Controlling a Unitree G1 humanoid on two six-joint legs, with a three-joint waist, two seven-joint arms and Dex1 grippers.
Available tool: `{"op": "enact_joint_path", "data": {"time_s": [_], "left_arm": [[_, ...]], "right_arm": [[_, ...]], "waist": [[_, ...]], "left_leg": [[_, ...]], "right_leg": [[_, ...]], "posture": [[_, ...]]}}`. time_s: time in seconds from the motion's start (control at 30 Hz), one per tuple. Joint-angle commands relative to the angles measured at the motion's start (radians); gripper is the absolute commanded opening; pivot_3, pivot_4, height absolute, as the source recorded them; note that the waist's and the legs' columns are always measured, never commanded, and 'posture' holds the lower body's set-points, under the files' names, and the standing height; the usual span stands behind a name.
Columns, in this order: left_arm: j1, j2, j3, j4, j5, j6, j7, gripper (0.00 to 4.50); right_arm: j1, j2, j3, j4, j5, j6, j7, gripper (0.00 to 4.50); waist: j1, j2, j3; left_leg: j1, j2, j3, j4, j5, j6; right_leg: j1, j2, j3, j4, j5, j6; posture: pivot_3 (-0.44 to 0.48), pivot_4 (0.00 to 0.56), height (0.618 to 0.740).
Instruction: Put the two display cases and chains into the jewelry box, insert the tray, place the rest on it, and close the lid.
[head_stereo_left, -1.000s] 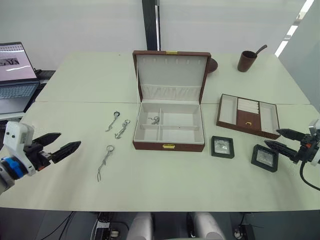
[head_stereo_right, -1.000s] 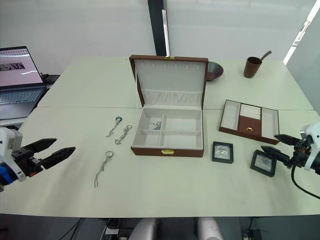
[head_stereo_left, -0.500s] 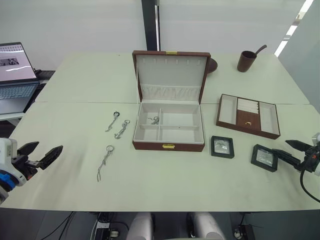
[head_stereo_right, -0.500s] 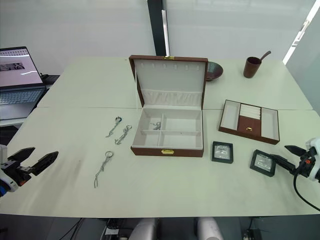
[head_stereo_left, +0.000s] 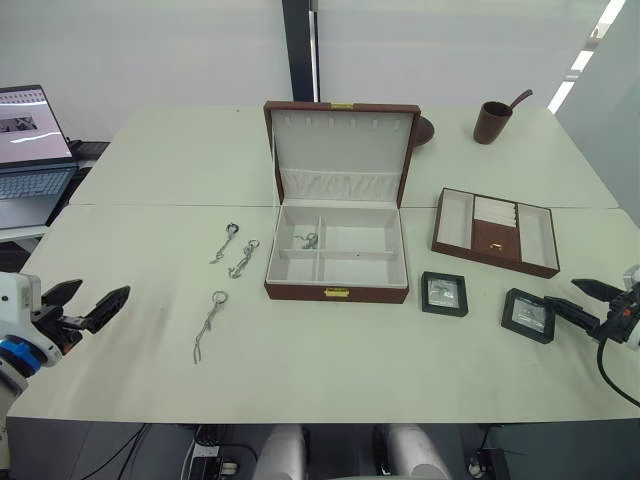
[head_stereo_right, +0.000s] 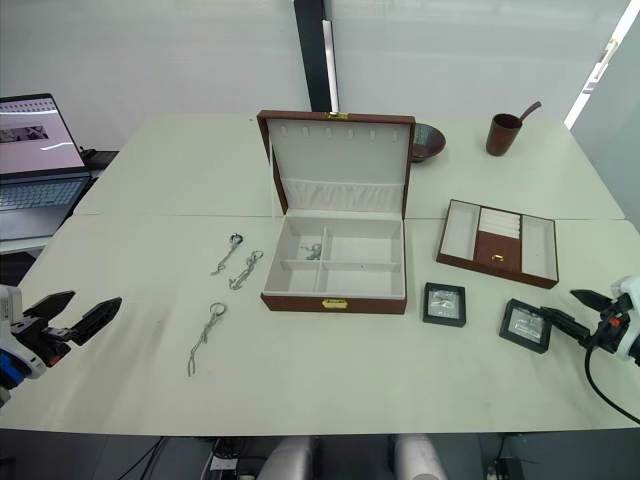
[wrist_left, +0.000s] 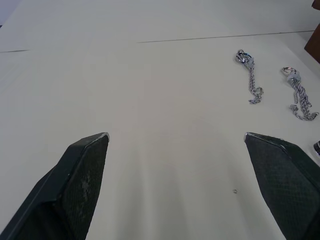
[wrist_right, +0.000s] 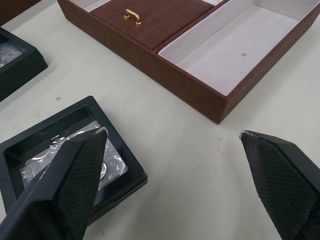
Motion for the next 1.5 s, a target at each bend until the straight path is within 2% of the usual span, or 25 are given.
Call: {"op": "enact_joint_path", "data": {"time_s": [0.03, 0.23, 0.5, 0.67, 0.97, 1.2, 1.5], "left_arm": [[-0.004, 0.007, 0.01, -0.024, -0.002, -0.015, 0.005, 4.49], [0.002, -0.022, -0.001, -0.078, -0.017, -0.002, 0.024, 4.49], [0.003, -0.116, -0.032, -0.245, -0.049, 0.038, 0.111, 4.49], [-0.041, -0.171, -0.107, -0.289, -0.02, 0.045, 0.182, 4.49], [-0.258, -0.22, -0.25, -0.159, 0.064, 0.029, 0.291, 4.49], [-0.324, -0.23, -0.298, -0.058, 0.115, 0.019, 0.324, 4.49], [-0.486, -0.219, -0.387, 0.192, 0.19, -0.045, 0.265, 4.49]], "right_arm": [[-0.01, -0.016, -0.013, -0.003, 0.0, -0.018, 0.009, 4.5], [-0.009, -0.005, 0.005, -0.137, 0.037, 0.04, 0.037, 4.5], [-0.025, 0.018, 0.062, -0.55, 0.181, 0.252, 0.042, 4.5], [-0.093, 0.039, 0.134, -0.705, 0.224, 0.329, 0.025, 4.5], [-0.27, 0.128, 0.302, -0.853, 0.251, 0.424, -0.028, 4.5], [-0.281, 0.159, 0.327, -0.865, 0.247, 0.432, -0.056, 4.5], [-0.28, 0.171, 0.335, -0.869, 0.242, 0.434, -0.075, 4.5]], "waist": [[0.0, 0.0, 0.0], [0.0, 0.0, 0.0], [0.0, 0.0, 0.0], [0.003, 0.0, 0.0], [0.004, 0.0, 0.0], [0.004, 0.0, 0.0], [0.005, 0.0, 0.0]], "left_leg": [[0.0, 0.0, 0.0, 0.0, 0.0, 0.0], [0.0, 0.0, 0.0, 0.0, 0.0, 0.0], [0.0, 0.002, -0.001, 0.0, 0.0, 0.0], [0.0, 0.002, -0.003, 0.001, 0.0, 0.0], [-0.002, -0.001, -0.005, 0.001, 0.0, 0.0], [-0.003, -0.001, -0.006, 0.002, 0.0, 0.0], [-0.003, -0.001, -0.006, 0.002, 0.0, 0.0]], "right_leg": [[0.0, 0.0, 0.0, 0.0, 0.0, 0.0], [0.0, 0.0, 0.0, 0.0, 0.0, 0.0], [0.0, 0.0, 0.0, 0.001, 0.0, 0.0], [0.001, -0.001, -0.001, 0.001, 0.001, 0.001], [0.0, 0.0, -0.002, -0.001, 0.001, 0.001], [-0.001, 0.0, -0.003, 0.0, 0.001, 0.0], [-0.001, 0.0, -0.003, 0.0, 0.001, 0.0]], "posture": [[0.0, 0.15, 0.74], [0.0, 0.15, 0.74], [0.0, 0.15, 0.74], [0.0, 0.15, 0.74], [0.0, 0.15, 0.74], [0.0, 0.15, 0.74], [0.0, 0.15, 0.74]]}}
